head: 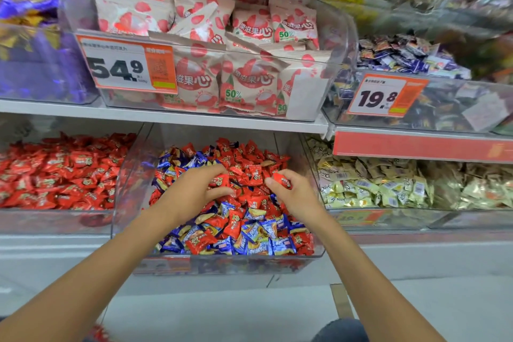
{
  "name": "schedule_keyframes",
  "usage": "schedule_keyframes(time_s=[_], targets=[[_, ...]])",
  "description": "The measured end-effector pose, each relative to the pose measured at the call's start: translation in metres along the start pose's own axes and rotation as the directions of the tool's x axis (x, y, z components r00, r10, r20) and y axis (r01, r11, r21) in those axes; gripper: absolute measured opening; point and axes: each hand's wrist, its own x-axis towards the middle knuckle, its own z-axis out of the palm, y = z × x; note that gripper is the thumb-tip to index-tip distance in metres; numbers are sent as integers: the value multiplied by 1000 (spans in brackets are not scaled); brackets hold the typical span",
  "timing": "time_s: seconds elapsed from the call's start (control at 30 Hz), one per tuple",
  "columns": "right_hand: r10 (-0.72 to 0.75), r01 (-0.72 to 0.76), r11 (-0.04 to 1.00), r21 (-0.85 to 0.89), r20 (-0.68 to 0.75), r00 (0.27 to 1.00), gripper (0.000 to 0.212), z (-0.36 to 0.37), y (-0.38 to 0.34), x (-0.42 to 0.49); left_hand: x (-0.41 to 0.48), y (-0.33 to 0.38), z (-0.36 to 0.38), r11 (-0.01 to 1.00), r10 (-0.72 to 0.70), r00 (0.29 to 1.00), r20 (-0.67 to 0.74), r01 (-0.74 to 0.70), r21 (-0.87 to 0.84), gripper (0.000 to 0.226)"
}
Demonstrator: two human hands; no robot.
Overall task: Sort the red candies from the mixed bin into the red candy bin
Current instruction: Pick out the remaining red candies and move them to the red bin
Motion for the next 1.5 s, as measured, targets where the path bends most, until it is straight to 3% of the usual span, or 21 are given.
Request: schedule_keyframes(time_s=[0.2, 0.3, 0.43, 0.57, 0.63, 0.67, 0.73, 0.87, 1.0, 1.13, 1.2, 1.3, 1.37, 1.5], targets=[[74, -13, 974, -225, 263, 962, 41, 27, 10, 10, -6, -6, -6, 996, -83, 995, -52, 84, 5, 52], [57, -20, 993, -120, 311, 949, 26, 28, 3, 11, -8, -7, -7, 993, -93, 993, -77, 98, 61, 61], [57, -23, 993, -113, 307, 950, 17, 18, -1, 7, -13, -8, -11, 995, -104, 992, -67, 104, -4, 45], [13, 9, 995, -100, 213, 977, 15, 9, -6, 0, -15, -2, -15, 945, -119, 993, -8, 111, -308, 26], [-9, 16, 999, -35, 175, 984, 6, 5, -8, -4, -15, 0, -17, 929, -71, 997, -31, 54, -365, 17], [-9, 12, 1000, -20, 163, 987, 1, 4, -9, -5, -13, 0, -18, 937, -29, 999, -46, 12, -348, 16], [-19, 22, 1000, -17, 131, 991, 10, 3, -13, -9, -11, -2, -19, 936, 28, 999, -34, -38, -349, 18], [-72, 79, 993, -84, 80, 994, 18, 3, -25, -8, -2, 0, -19, 942, 20, 1000, -13, -23, -336, 5], [-63, 63, 998, -15, -13, 998, 22, 0, -26, -2, 7, 11, -25, 943, 33, 997, -73, -55, -328, 30], [-100, 99, 994, -42, -36, 994, 33, -4, -23, 2, 12, 13, -18, 968, 26, 999, 20, -20, -249, 28], [-84, 84, 994, -66, 2, 996, 33, -4, -22, 4, 14, 8, -10, 983, 46, 995, 84, -30, -184, 24], [-58, 67, 986, -154, 60, 997, 34, 0, -14, 11, 15, -2, 1, 999, 17, 976, 218, -27, 43, 46], [-63, 84, 976, -202, 112, 992, 36, 6, -9, 16, 17, -7, 3, 994, -11, 976, 216, -12, 104, 40], [-52, 146, 946, -288, 309, 950, 34, 30, 0, 14, 16, -14, 3, 998, -6, 992, 124, -1, 56, 19]])
